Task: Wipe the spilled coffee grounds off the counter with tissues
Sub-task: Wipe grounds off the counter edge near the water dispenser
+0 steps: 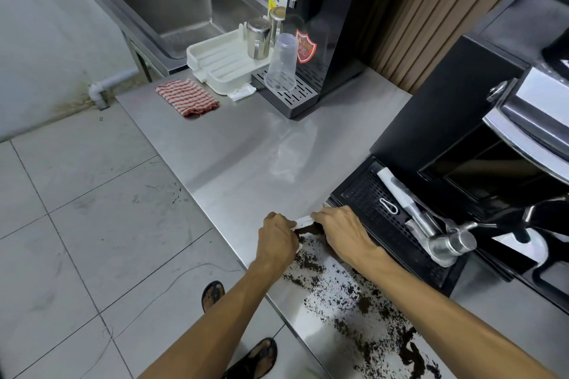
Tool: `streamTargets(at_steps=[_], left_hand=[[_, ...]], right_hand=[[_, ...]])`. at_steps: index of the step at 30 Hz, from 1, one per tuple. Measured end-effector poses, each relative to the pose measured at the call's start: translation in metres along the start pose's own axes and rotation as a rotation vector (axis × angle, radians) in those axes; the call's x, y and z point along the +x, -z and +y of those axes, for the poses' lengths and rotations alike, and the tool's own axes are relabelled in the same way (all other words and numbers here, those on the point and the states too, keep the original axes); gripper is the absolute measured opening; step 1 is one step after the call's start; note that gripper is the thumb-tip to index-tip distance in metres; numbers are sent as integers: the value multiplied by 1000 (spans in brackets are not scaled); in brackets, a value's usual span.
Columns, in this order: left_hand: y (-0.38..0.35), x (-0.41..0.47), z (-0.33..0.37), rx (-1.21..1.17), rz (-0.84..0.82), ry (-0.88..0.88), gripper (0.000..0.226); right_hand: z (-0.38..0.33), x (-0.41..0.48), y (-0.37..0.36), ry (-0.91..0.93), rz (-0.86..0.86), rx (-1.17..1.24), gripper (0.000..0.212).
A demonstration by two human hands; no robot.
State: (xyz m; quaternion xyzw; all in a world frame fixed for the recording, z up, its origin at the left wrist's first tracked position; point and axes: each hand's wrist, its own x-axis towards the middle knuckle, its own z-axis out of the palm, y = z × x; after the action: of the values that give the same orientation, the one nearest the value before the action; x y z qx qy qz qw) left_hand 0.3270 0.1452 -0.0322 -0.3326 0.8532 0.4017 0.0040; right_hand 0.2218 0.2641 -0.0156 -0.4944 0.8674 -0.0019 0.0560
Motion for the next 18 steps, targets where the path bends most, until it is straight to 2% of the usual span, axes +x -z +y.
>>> streamTargets(at_steps=[4,6,11,18], left_hand=[[-1,0,0,-90,-6,72,27],[-1,0,0,-129,-30,109,28],[0,2,2,-284,-80,239,30],[2,3,4,-356,-97,331,33]], right_hand=[[-4,-13,0,-66,-8,115,61],[-7,-19,0,-115,-49,197,67],[-22,-28,6,-176,-100,382,73],[-40,-27,9,-264,-28,376,73]])
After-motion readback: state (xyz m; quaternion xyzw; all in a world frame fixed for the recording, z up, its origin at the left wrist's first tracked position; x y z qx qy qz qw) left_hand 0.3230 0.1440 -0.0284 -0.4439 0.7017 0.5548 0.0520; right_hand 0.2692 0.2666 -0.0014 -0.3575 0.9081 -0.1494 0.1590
